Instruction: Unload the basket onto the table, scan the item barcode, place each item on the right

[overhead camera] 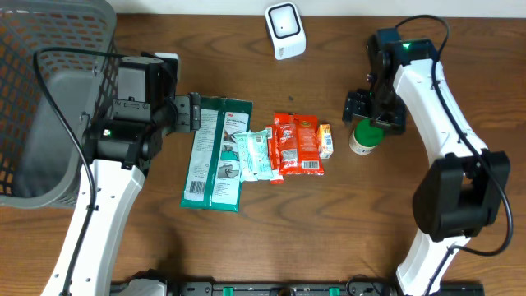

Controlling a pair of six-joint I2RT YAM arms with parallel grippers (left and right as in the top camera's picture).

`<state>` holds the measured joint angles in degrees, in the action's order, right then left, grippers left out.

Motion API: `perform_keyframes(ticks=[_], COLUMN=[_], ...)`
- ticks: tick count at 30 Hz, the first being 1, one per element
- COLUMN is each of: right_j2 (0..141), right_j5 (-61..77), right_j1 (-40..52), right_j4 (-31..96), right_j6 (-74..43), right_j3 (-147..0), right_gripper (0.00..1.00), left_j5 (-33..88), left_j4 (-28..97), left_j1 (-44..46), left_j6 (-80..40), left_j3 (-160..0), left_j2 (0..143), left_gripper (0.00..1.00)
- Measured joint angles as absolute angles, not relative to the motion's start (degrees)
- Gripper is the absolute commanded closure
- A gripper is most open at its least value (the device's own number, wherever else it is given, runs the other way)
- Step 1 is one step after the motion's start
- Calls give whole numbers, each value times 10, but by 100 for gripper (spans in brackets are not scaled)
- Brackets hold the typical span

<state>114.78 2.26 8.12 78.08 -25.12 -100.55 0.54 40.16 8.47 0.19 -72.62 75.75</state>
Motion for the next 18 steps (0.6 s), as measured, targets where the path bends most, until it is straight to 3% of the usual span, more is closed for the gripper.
perform_keyframes(ticks=[8, 15, 18], right_j2=[1158, 1158, 1156], right_j5=[30, 37, 49], right_j1=[52, 27, 27], right_j4=[750, 721, 693], right_j6=[-279, -284, -283], right_j3=[-985, -958, -948], right_gripper=[22, 19, 23], left_j5=[5, 5, 5], left_j4=[402, 401, 402], left_j1=[85, 85, 85], left_j6=[2, 2, 2], left_j3=[-726, -726, -726], left_j2=[757, 757, 757], left_gripper=[18, 18, 17])
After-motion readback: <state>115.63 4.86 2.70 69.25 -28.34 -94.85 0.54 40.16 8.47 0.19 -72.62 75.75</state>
